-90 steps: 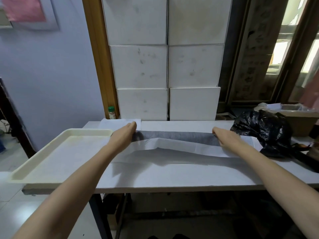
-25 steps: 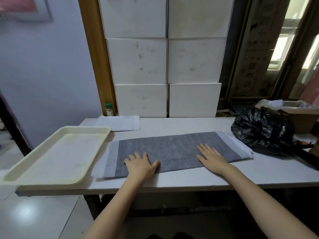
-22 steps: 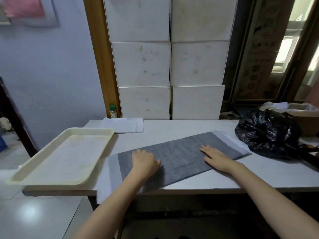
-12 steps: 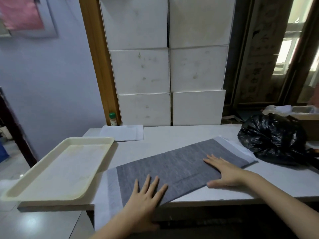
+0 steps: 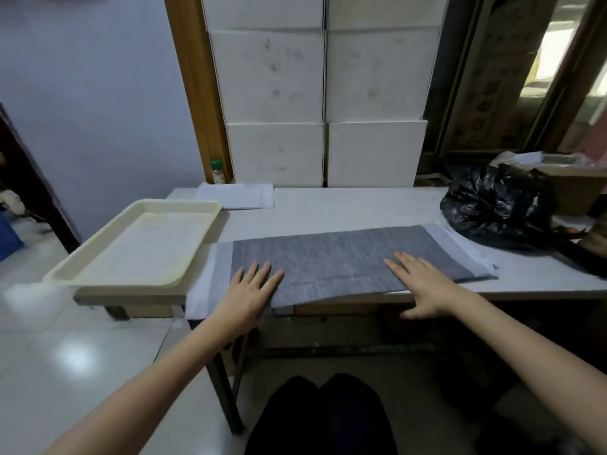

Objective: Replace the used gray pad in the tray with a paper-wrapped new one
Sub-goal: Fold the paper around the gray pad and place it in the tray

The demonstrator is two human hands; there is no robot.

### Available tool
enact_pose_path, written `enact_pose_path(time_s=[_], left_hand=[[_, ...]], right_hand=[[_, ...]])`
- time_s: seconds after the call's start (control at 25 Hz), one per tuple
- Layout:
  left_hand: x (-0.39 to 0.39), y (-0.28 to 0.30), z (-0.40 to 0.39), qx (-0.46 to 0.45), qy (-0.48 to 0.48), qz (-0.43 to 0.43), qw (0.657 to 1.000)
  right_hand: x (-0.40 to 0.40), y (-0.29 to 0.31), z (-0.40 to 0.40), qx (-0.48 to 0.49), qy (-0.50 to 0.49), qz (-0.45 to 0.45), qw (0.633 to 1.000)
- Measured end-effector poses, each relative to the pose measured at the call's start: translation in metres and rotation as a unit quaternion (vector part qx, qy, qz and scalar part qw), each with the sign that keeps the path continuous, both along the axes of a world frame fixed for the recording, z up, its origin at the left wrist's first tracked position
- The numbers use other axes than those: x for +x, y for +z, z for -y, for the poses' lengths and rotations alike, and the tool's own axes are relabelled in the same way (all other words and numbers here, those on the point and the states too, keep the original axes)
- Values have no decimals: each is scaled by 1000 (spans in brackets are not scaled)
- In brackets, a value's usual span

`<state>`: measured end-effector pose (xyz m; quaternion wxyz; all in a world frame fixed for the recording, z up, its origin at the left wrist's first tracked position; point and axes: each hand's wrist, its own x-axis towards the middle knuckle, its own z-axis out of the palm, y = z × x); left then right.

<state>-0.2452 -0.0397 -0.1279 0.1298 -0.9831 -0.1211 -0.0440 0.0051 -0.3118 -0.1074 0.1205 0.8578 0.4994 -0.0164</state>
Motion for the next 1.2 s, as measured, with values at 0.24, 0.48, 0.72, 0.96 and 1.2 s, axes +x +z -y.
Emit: enact_pose_path(time_s=[0.24,0.48,0.72,0.96,1.2], left_hand=[[-17,5,-4,-22,-12,10,1000],[-31,13,13,6,-68,84,994],[-26,52,27,-120,2,94,988],[7,106,41,-607,36,52,792],[57,74,17,-599,105,53,792]], right_hand=[[-36,-2,25,41,-21,92,995],[-46,-3,44,107,22,168,980],[-47,92,26,-9,-6,210,978],[-3,242,-76,-75,-68,392,914],[39,197,-257,-126,87,427,891]])
